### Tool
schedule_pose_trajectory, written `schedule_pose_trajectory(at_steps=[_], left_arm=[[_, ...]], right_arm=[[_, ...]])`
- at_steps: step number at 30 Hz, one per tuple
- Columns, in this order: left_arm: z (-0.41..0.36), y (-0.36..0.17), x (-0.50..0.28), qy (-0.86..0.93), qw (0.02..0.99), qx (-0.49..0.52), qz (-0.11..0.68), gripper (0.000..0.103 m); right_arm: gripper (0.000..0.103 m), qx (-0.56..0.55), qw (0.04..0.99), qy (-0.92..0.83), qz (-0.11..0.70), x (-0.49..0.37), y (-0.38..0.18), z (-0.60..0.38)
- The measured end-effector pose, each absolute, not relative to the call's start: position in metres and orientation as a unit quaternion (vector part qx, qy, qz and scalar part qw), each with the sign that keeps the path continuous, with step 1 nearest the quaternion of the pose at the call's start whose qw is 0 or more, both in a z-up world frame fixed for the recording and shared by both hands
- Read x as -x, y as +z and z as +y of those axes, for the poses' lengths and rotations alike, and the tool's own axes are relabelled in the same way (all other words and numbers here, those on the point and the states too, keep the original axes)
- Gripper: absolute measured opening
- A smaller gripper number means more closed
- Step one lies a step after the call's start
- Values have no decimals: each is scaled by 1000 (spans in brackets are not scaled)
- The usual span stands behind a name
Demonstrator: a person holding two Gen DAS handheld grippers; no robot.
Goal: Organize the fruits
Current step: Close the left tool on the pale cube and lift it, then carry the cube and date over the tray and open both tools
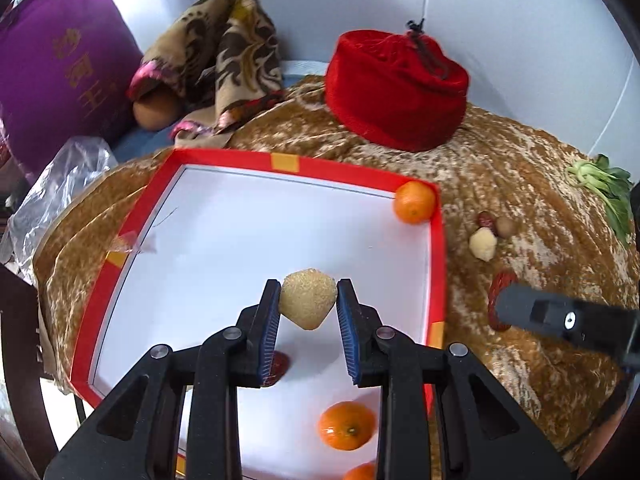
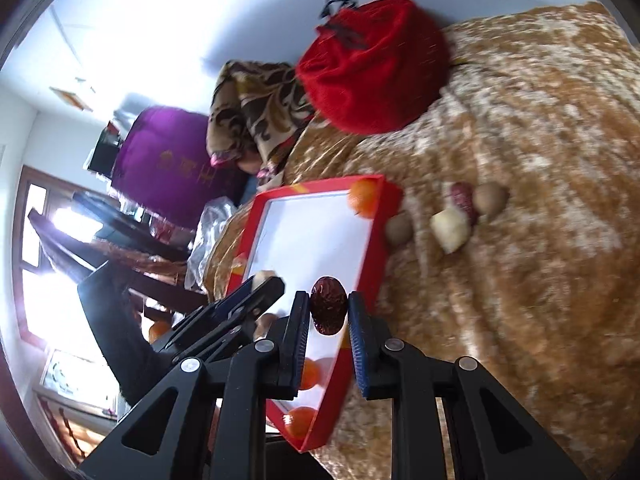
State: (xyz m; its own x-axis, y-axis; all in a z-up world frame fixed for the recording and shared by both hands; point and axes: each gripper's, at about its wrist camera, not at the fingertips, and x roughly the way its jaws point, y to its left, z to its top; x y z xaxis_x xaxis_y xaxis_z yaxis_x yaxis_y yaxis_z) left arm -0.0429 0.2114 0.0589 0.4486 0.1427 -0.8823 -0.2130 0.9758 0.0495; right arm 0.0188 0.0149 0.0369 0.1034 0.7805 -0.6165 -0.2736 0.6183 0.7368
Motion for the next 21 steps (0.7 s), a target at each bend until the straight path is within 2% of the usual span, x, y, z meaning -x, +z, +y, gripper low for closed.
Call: schedule_pose_trajectory(at_steps=[8,21], left_arm=[[213,53,44,110,844,30,524,26],[220,37,38,136,825,33,548,26]], right_arm=[[20,-180,695,397,572,5,25,59],[20,-145,696,395,582,12,14,74]])
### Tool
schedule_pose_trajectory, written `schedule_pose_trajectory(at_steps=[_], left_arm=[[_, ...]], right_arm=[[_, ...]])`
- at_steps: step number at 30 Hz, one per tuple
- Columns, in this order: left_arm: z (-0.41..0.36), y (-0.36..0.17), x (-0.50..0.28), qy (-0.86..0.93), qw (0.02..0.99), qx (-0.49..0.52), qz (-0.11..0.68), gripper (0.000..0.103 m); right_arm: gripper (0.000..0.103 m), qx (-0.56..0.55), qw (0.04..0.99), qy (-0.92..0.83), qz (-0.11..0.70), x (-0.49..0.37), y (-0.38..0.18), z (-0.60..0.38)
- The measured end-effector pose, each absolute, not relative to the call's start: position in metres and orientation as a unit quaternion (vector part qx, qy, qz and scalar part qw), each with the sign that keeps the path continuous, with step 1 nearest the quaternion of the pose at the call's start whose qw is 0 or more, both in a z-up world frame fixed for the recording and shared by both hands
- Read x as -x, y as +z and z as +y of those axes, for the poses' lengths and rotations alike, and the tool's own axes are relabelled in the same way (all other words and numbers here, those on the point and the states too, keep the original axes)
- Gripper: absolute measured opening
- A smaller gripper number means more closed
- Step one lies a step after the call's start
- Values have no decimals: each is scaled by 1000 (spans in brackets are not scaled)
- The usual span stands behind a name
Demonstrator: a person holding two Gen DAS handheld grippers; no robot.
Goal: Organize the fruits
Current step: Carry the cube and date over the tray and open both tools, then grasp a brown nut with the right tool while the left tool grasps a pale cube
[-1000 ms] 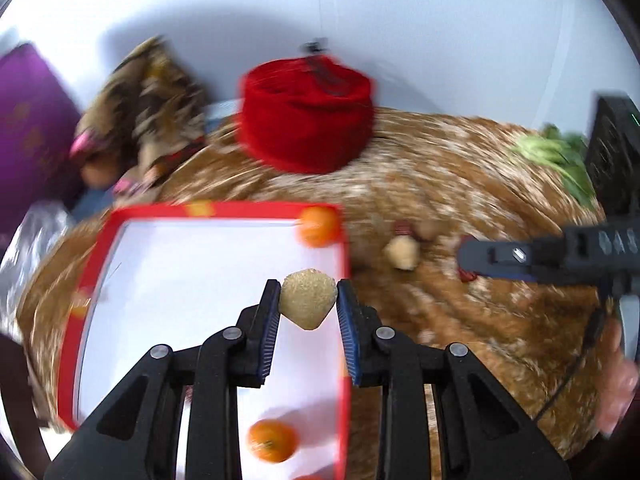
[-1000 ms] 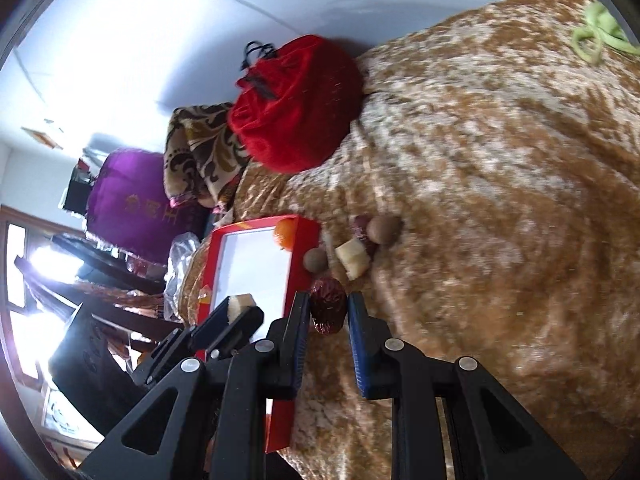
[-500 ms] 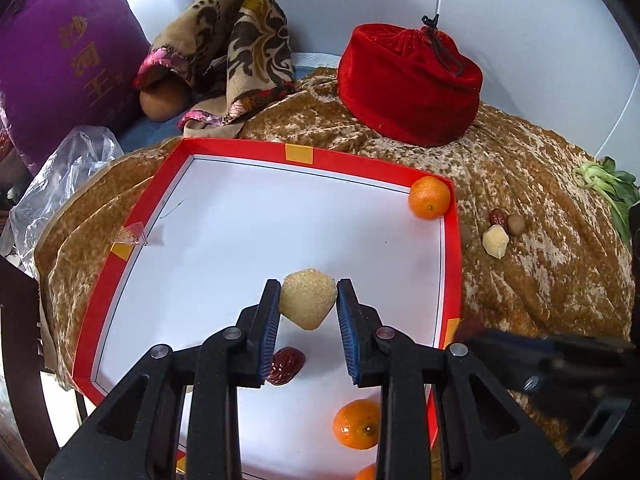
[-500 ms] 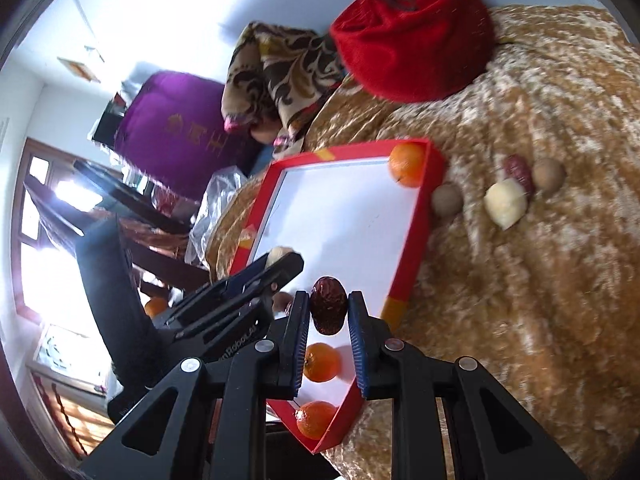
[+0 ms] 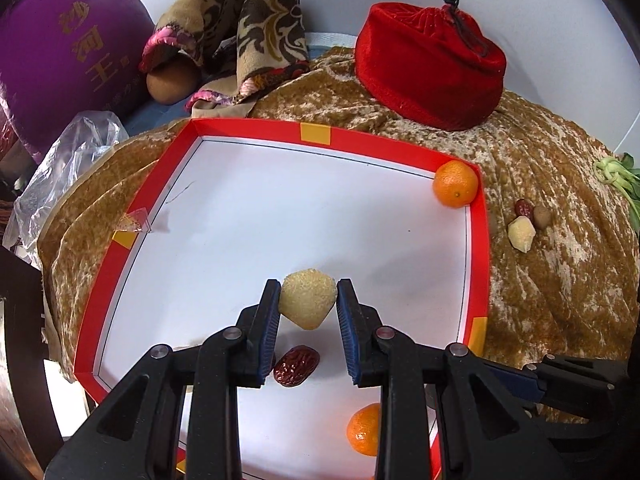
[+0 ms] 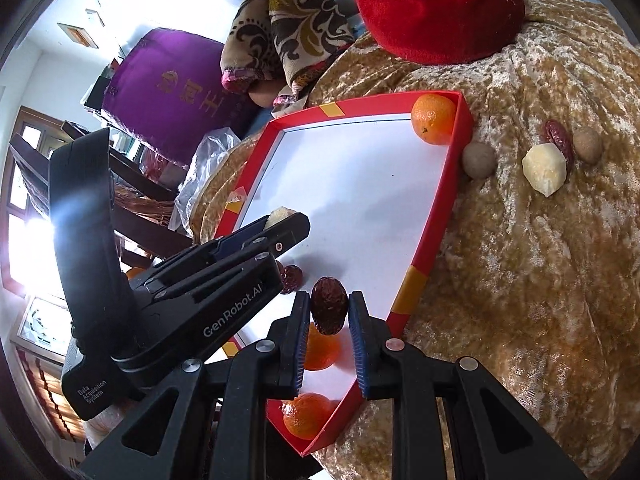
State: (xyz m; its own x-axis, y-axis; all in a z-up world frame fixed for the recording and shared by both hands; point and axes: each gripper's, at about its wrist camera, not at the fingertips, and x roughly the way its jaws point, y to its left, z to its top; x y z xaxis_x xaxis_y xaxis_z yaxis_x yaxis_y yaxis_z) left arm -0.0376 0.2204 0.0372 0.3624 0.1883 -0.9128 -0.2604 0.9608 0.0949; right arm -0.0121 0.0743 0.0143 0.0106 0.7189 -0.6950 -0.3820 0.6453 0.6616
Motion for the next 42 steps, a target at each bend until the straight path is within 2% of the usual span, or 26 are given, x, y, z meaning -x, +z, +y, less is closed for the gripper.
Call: schedule_pose_trajectory(at_steps=[10,18,26,39,42], left_arm=[[221,35,34,149,822,25,550,26],[196,58,30,113,859,-8,499,27],[152,62,15,61,883,-71,460,37],[122,56,18,14,879,-114,464,37],[123,56,18,16,878,-113,465,37]], right_arm=[[23,-144,690,396,589,10,15,73],[23,-212,708,376,559,-19,42,22],[23,-308,713,291,558,-71,27,-53],[23,-281,723,234,586,-97,-5,-55],[27,-273,725,229,589,-100,-9,-49]])
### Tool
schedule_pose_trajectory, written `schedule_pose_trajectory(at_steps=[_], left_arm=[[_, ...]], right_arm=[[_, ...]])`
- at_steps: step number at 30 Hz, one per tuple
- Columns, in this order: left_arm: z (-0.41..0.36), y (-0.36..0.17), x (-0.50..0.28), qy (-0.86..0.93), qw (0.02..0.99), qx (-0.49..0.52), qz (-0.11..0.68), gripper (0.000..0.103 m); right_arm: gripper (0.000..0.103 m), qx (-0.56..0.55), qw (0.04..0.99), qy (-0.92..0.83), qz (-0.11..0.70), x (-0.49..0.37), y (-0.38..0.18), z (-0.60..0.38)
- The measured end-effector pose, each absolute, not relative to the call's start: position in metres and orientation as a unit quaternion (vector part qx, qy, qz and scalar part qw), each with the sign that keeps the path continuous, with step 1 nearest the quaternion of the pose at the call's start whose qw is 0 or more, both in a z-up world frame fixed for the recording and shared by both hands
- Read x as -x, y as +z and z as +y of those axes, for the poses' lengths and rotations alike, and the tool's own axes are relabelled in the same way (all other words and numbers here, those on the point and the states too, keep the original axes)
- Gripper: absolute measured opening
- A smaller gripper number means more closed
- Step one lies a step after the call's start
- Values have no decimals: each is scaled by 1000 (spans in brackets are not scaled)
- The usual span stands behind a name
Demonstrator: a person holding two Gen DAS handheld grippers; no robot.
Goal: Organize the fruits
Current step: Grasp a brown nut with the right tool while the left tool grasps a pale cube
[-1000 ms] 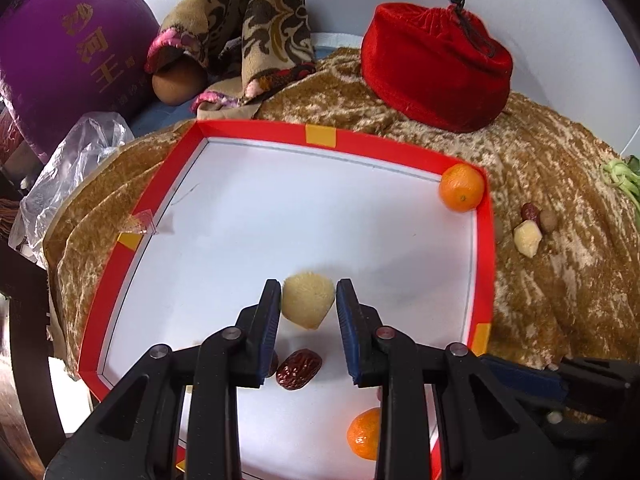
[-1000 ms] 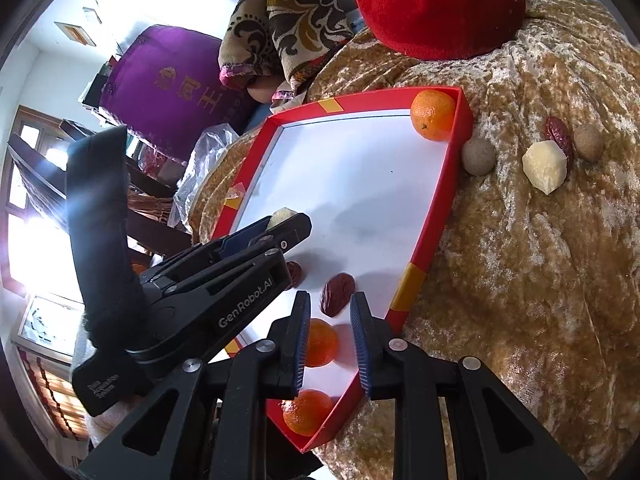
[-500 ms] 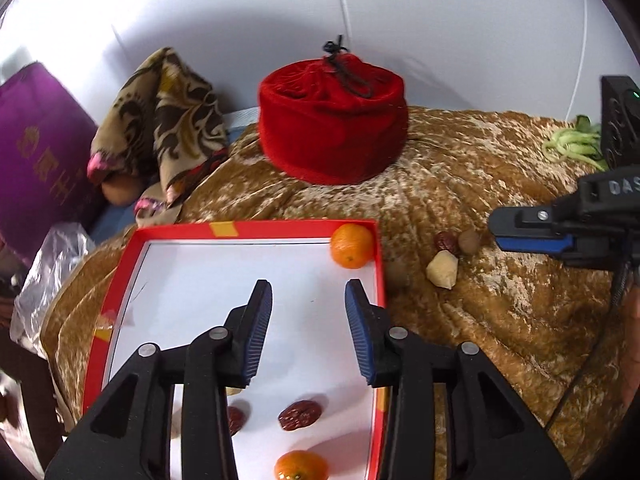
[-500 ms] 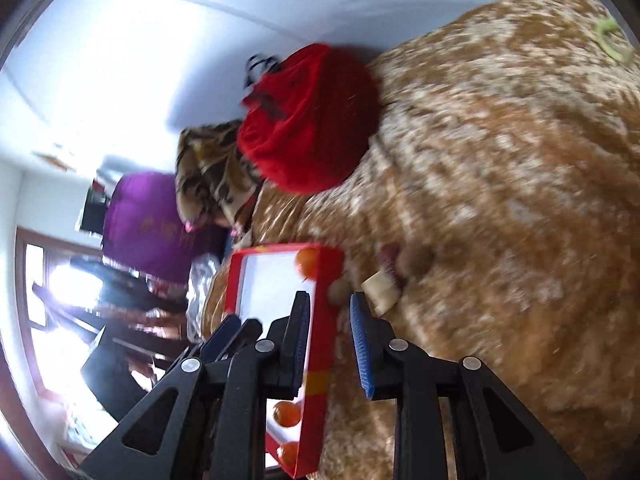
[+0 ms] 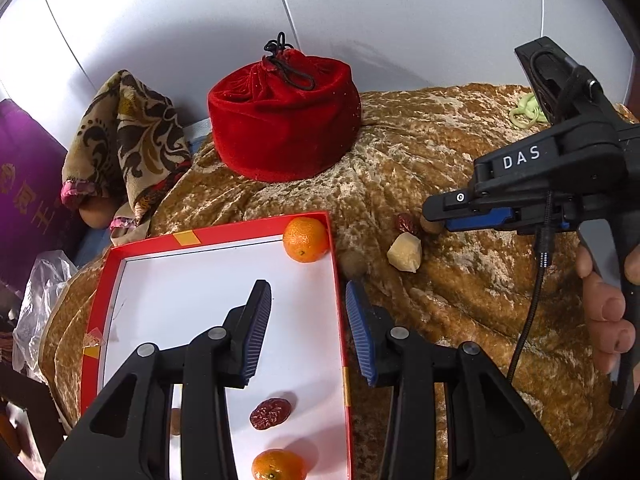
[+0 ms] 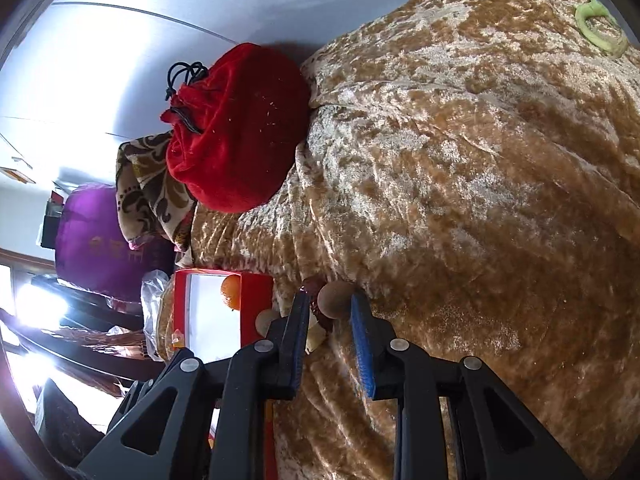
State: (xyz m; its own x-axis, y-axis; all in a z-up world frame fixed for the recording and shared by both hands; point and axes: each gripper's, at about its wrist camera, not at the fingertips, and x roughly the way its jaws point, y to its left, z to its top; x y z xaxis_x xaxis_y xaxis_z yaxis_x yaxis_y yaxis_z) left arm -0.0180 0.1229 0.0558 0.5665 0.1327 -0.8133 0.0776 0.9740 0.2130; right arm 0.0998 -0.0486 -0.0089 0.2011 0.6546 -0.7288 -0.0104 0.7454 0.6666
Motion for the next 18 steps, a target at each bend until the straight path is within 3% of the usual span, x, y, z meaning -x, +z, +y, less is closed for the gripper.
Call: schedule_pose_trajectory(at_steps=[7,12,18], left_arm=[[122,56,17,14,877,-108,469,37],[116,56,16,10,877,-109,467,45],[102,53,8,-15,875,-106,473,45]], right_arm=[[29,-271,728,217,591,-104,-16,-44],[30,-268,730,218,590,-105,-20,-39],[24,-265,733,213,589,-103,-16,-44]])
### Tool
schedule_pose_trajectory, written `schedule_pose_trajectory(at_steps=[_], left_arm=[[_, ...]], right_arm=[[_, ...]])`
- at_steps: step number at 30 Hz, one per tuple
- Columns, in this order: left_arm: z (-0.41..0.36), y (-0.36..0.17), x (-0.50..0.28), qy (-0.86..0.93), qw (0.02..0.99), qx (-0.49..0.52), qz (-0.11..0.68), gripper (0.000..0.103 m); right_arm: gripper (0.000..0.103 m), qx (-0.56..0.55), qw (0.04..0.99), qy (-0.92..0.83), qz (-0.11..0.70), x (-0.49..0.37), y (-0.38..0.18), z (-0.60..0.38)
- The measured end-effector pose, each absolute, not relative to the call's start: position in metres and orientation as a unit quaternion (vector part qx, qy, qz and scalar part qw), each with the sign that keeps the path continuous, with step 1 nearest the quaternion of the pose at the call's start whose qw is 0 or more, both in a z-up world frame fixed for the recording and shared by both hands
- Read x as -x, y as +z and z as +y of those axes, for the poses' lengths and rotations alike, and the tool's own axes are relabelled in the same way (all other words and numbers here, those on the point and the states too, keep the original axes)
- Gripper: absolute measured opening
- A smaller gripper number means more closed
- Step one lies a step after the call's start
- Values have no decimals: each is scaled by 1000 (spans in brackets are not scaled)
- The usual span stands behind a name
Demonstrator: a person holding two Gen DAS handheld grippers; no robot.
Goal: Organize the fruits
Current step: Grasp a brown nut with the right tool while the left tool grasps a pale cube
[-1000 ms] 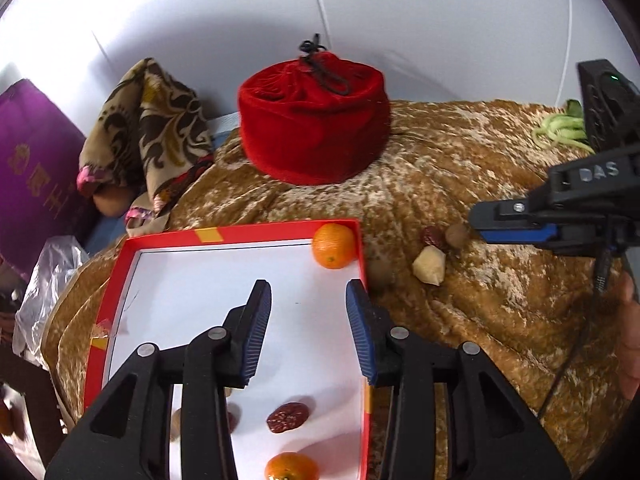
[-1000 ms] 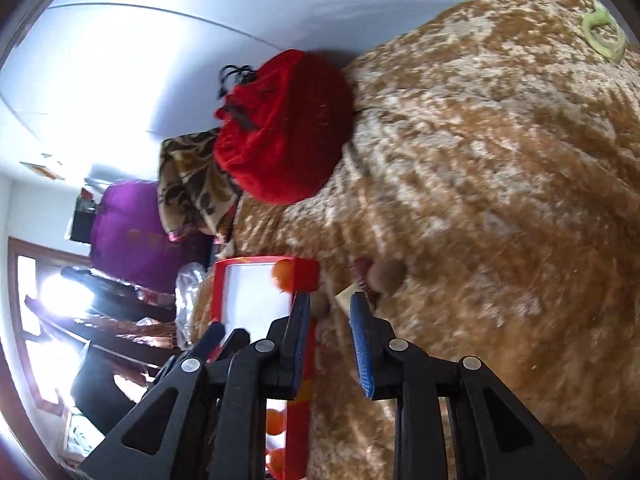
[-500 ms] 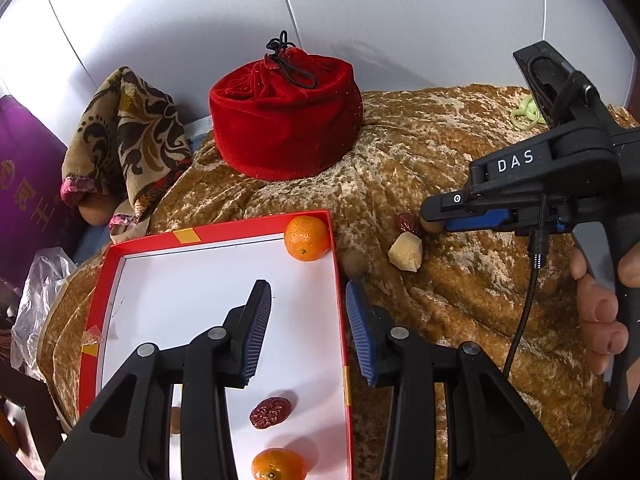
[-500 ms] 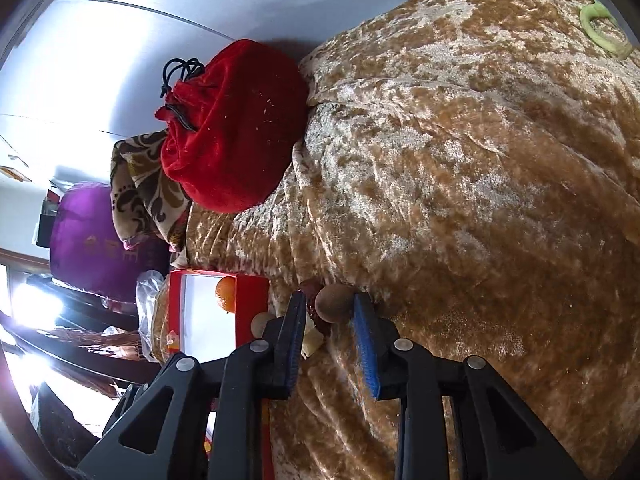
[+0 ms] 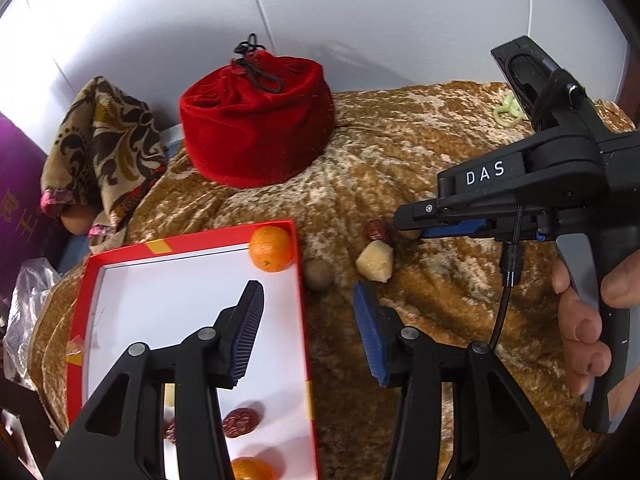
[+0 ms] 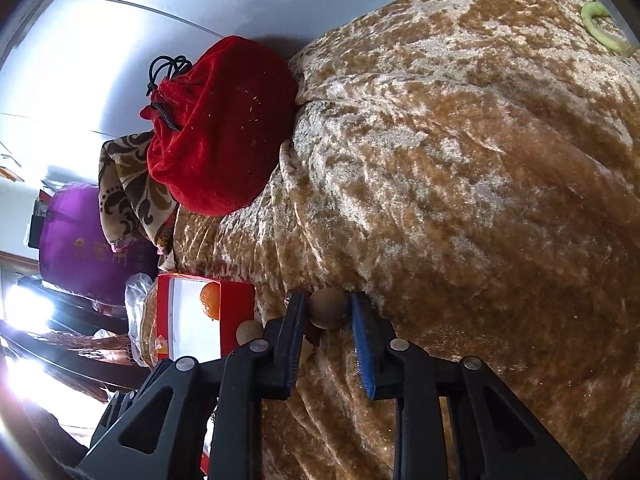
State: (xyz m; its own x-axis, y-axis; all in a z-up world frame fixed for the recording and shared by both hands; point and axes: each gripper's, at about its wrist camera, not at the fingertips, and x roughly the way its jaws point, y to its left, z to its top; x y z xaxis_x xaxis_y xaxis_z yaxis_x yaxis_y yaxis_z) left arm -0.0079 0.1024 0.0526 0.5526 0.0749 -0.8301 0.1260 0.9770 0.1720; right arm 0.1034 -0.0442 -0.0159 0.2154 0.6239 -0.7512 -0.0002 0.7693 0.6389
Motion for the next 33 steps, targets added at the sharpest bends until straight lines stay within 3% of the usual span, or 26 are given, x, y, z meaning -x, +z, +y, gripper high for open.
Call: schedule_pose_trajectory(at_steps=[9,19,29,33], left_arm=[[74,33,-6,-100,859,-134,484,45],[73,20,-19,-110,854,-114,495,45],[71,6,-31,-104,845,-116,511,26],[71,7,-31,-103,848,-112,507,26]], right_arm=[[24,-245,736,200,598,-83,12,-75],[24,-238,723,190,620,-72,4,-108],[24,-241,717,192,625,-72,0,-109],[24,-241,718,190,625,-71,0,-107]])
